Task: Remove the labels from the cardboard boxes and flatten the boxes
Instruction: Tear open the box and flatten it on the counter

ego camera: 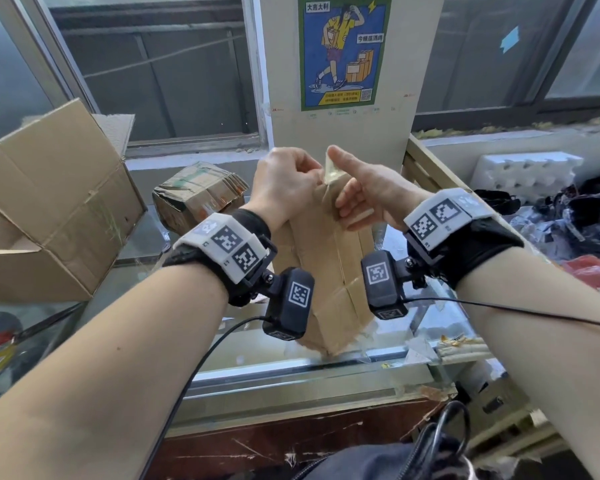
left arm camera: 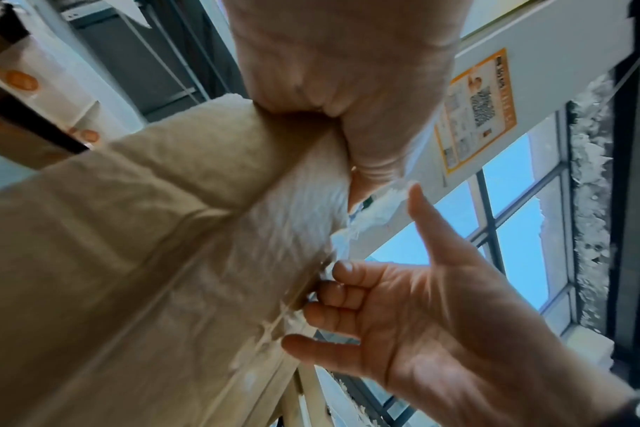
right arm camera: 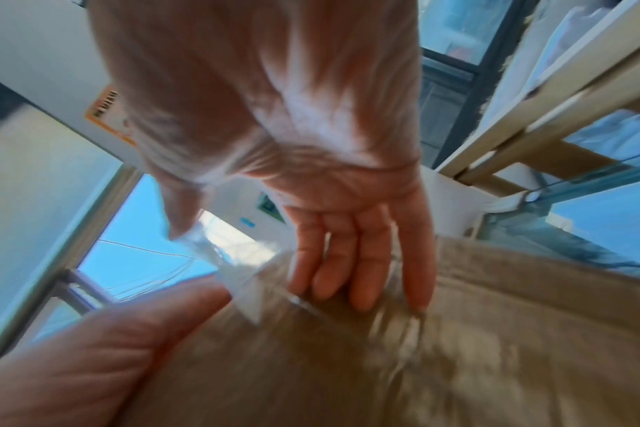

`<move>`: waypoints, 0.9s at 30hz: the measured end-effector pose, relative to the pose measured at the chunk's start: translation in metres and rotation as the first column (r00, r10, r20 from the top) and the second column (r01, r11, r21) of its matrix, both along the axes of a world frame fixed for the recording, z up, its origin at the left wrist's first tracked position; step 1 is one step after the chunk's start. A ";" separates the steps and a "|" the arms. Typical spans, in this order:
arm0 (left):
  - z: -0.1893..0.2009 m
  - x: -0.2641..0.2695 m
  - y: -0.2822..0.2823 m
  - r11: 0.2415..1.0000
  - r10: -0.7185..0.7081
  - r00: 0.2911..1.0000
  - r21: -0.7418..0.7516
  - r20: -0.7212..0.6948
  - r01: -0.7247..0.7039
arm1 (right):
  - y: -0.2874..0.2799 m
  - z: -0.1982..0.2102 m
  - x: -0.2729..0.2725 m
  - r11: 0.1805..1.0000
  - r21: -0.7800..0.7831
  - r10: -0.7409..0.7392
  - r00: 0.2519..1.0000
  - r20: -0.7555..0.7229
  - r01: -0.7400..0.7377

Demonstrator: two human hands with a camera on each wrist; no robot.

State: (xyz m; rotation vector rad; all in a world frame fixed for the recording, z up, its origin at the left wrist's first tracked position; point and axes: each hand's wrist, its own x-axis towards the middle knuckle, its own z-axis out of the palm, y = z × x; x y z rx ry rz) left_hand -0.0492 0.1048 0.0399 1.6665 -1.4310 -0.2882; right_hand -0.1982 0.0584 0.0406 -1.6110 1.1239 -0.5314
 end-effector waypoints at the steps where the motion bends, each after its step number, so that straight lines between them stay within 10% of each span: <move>1: 0.004 -0.001 0.000 0.999 -0.002 0.998 -0.051 0.056 0.005 | 0.001 0.006 0.003 0.999 -0.040 -0.018 1.000 -0.009 0.018; 7: -0.005 -0.003 -0.002 0.992 -0.066 0.978 -0.096 0.196 0.087 | 0.000 0.018 0.009 0.999 -0.003 -0.039 0.997 -0.069 0.039; 16: -0.014 0.008 -0.010 0.999 -0.003 0.999 -0.049 0.044 0.005 | -0.001 -0.022 0.003 0.996 0.074 0.027 0.924 0.381 -0.059; 27: -0.020 0.012 -0.019 1.000 -0.013 0.998 0.012 -0.061 0.014 | -0.001 -0.039 0.002 0.996 -0.033 0.086 0.918 0.388 -0.080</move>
